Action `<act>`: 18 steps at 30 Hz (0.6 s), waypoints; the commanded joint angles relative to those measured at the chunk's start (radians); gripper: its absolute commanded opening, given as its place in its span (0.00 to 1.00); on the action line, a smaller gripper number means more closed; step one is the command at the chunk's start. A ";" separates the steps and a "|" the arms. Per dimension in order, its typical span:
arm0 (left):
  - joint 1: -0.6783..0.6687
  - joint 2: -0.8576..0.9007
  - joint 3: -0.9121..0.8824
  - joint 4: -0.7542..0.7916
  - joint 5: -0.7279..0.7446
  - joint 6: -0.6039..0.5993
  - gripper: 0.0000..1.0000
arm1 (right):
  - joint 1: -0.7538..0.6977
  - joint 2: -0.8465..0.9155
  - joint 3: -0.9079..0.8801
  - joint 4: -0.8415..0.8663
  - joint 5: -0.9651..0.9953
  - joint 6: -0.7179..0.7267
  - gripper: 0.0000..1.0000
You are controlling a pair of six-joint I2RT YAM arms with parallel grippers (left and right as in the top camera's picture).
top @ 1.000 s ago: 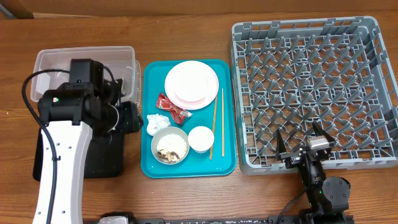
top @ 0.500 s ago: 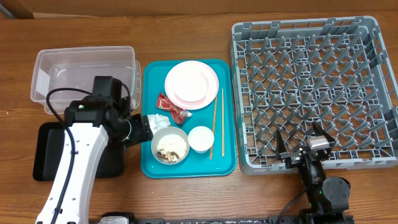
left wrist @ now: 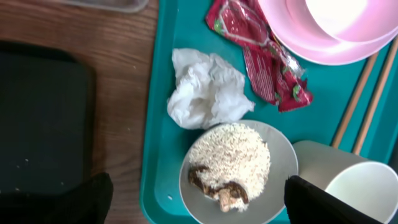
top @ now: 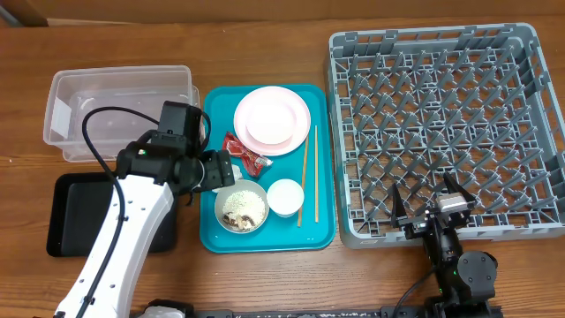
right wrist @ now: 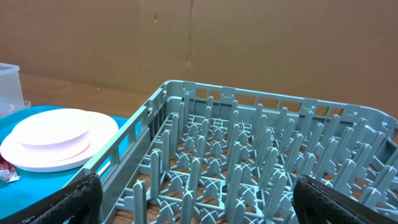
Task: Sort waste into correct bins and load items into the dishwasher
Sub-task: 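Move the left gripper over the white bowl of rice, then lower the left gripper and grasp the rim of the white bowl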
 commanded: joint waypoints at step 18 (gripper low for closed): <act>-0.008 0.267 -0.011 0.034 -0.029 -0.019 0.91 | 0.006 -0.012 -0.011 0.008 0.002 -0.003 1.00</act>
